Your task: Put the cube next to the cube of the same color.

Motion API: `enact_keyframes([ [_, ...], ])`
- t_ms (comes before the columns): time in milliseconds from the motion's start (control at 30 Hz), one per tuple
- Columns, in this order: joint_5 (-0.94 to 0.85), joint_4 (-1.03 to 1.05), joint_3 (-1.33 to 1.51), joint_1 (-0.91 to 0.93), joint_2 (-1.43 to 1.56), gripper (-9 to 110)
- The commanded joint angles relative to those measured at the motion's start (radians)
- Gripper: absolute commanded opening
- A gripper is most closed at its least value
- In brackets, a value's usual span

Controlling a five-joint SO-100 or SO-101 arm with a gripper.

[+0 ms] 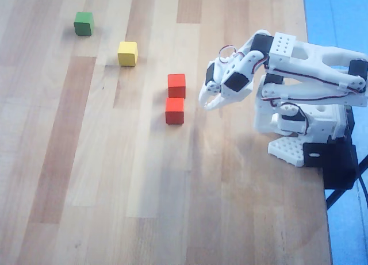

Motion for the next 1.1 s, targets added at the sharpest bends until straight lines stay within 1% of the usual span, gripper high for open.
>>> enact_keyframes([
  [0, -0.008, -0.012, -0.009, 0.006, 0.012, 0],
  [267, -0.015, -0.014, -0.028, 0.011, 0.011, 0],
  [400, -0.017, -0.008, -0.083, 0.015, 0.008, 1],
  [600, -0.020, 0.112, -0.236, 0.014, 0.005, 1],
  [700, -0.063, 0.172, -0.325, 0.015, -0.008, 3],
  [800, -0.127, 0.216, -0.410, 0.020, -0.098, 6],
  [900, -0.166, 0.230, -0.505, 0.021, -0.249, 7],
  [1067, -0.135, 0.273, -0.727, 0.021, -0.545, 6],
])
